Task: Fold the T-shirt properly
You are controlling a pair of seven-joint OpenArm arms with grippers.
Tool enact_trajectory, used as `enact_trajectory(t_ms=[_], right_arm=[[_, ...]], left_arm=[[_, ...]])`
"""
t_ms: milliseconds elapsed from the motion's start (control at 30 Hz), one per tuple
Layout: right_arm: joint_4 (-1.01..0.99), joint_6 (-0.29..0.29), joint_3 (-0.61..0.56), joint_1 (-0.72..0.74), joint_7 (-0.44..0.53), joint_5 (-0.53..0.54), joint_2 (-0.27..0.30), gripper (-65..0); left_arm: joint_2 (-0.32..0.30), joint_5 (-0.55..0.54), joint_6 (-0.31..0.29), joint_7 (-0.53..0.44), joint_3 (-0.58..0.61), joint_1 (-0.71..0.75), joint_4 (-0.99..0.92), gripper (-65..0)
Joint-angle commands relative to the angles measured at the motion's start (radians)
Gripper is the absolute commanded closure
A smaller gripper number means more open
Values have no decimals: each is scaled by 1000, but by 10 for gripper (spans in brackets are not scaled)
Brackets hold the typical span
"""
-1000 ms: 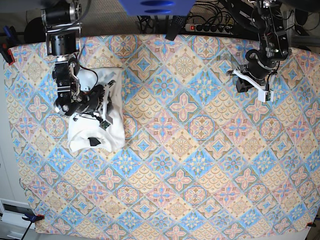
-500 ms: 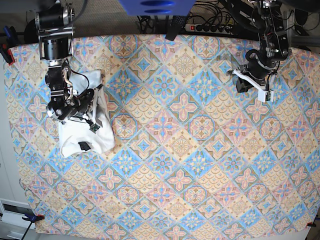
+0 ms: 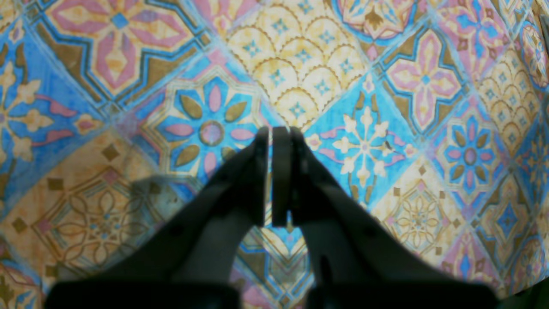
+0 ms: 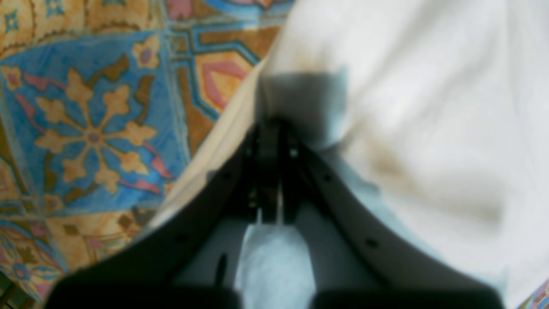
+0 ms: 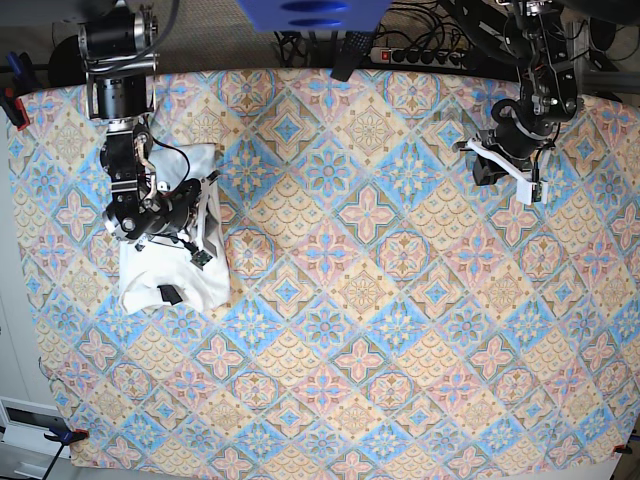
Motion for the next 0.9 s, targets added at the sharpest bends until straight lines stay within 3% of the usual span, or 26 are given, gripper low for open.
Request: enact_trajectory(t_ms=[0,333,633,867], right_arm=[[13,3,4,37,13,8,13,0],[33,3,4,65,5,9,13,0],[347,3,11,-59,-62,12,19,0],[613,3,231,-299,-61,12,21,0]], left_arm=[[-7,-11,-5,-15,-4,-2,19,-6],[-7,-12,-5,-15,-4,12,21,-6],[-9,-14,-7,-21,-11,74,101,-5],[-15,-12,-7,-21,-53,195,269,-5]])
